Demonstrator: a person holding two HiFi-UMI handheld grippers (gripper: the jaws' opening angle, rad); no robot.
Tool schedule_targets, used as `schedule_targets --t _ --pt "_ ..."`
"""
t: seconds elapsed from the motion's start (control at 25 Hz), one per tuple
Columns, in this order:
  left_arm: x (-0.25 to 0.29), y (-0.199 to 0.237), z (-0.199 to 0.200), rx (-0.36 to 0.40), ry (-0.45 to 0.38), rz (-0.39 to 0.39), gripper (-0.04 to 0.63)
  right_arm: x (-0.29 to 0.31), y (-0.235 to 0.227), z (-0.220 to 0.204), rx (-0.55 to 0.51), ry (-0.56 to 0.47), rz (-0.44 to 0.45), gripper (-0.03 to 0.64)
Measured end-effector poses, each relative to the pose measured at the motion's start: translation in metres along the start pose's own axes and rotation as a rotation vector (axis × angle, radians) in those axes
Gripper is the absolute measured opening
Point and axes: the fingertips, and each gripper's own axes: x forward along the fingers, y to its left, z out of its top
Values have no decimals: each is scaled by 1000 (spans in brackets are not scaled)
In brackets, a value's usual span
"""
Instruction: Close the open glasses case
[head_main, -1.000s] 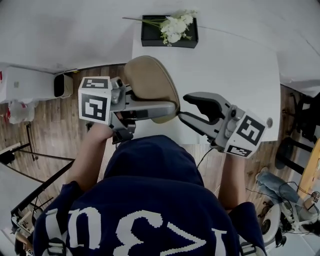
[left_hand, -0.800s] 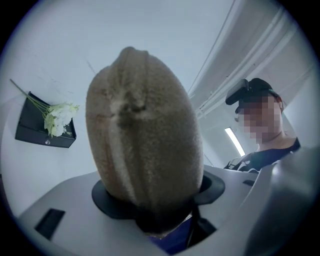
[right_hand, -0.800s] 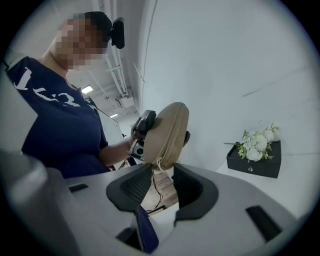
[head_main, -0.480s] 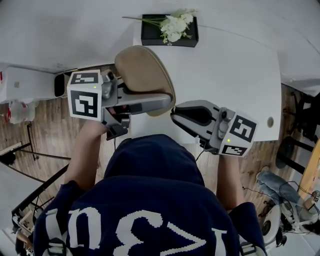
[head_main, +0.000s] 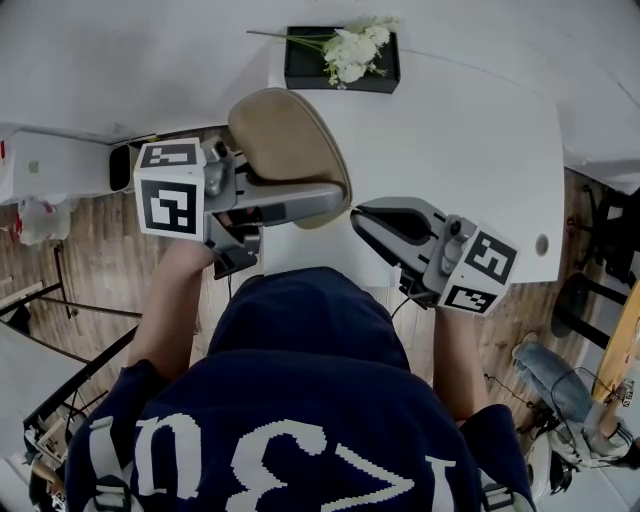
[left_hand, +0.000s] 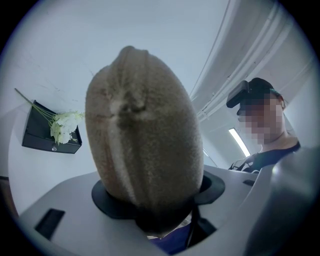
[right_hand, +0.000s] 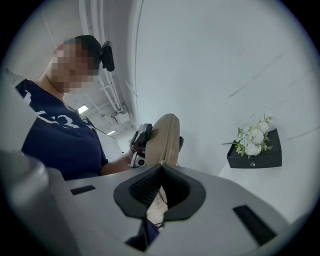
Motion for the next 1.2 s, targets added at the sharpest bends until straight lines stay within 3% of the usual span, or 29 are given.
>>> schedule_targets --t 0.8,1.0,1.2 --pt "-5 3 8 -43 -36 -19 290 6 1 16 -37 -75 2 34" --pt "-5 -2 4 -45 -12 -46 290 6 2 13 1 -68 43 101" --pt "-3 -4 0 -51 18 -63 290 5 7 18 -56 -58 59 64"
